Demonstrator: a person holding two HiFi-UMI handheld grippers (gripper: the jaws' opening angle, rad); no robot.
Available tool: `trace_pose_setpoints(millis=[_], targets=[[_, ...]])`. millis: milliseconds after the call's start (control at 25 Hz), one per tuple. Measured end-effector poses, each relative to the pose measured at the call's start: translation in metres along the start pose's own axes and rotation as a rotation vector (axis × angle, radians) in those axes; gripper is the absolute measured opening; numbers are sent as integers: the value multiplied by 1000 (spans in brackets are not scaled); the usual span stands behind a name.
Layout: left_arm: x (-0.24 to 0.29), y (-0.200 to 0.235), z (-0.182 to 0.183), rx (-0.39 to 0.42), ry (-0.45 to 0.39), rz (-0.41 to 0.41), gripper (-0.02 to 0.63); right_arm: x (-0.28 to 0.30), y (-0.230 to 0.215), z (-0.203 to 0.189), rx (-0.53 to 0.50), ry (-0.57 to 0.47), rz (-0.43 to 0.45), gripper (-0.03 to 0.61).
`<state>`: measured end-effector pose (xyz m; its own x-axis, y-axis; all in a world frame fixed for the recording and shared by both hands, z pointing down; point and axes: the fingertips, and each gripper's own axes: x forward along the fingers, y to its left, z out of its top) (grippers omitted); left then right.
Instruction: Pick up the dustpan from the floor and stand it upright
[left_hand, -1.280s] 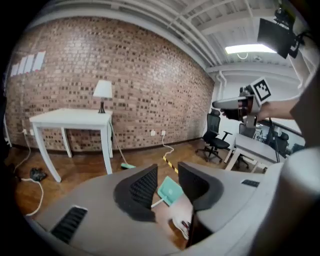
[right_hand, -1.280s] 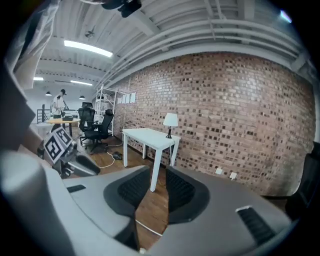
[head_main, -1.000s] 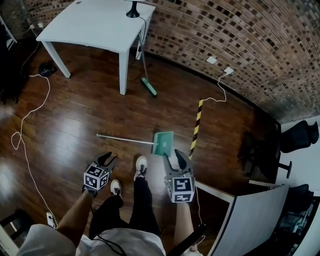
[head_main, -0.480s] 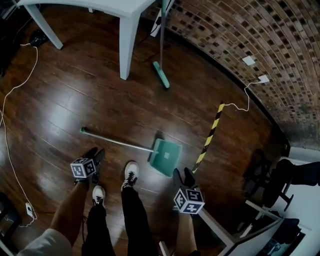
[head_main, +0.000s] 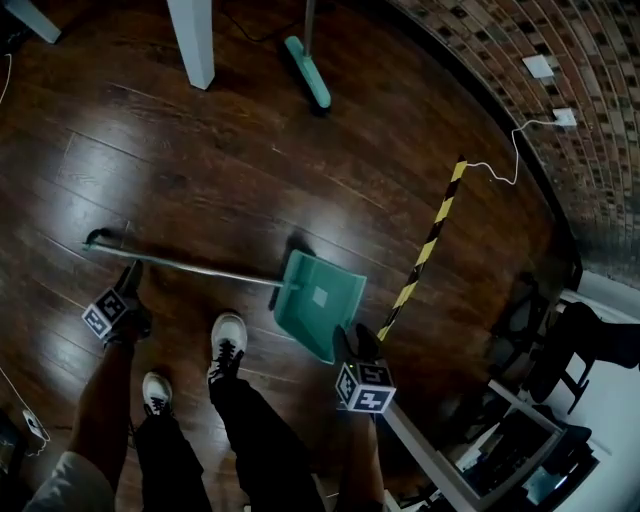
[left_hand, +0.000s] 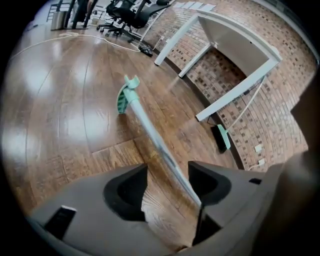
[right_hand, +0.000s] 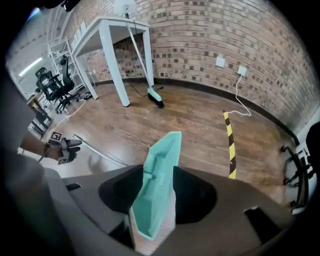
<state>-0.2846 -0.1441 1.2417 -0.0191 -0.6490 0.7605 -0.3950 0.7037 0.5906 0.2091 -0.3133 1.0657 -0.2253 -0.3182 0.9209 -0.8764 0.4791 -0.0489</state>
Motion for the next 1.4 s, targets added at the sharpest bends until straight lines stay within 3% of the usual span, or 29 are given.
trace_pose_setpoints(millis=[120,240,400,480,520,560,640,920,1040,1120,1240,1400], targets=[[23,9,5,-22,-38,-39,298,17,-17,-30,12,74,-7,198],[34,0,11,-68,-102,-134,313,32,-23,-55,16,119,17,196],[44,-11,26,-32,-175,-232,313,49,-24,-61,112,90,76,172],[52,-12,26,-65,-189,-234,313,58,-17,-58,116,67,106,132],[54,-12,27,-78,-198,-232,305,61,-13,-58,110,57,113,100],[55,-11,28,-81,-211,-225,199,64,-10,-57,109,46,115,63],[56,-12,33,-90,-245,-213,138,67,-9,-55,130,14,104,32],[47,-47,51,-161,-332,-327,103,69,-21,-63,227,-55,78,26],[19,-90,67,-194,-395,-406,87,67,-29,-84,307,-29,68,75],[-3,-126,75,-164,-411,-441,83,61,-36,-95,351,-8,52,69],[-37,-184,85,-47,-413,-472,83,48,-46,-109,407,22,20,86],[-77,-253,91,94,-424,-442,84,20,-61,-116,481,52,-31,84]])
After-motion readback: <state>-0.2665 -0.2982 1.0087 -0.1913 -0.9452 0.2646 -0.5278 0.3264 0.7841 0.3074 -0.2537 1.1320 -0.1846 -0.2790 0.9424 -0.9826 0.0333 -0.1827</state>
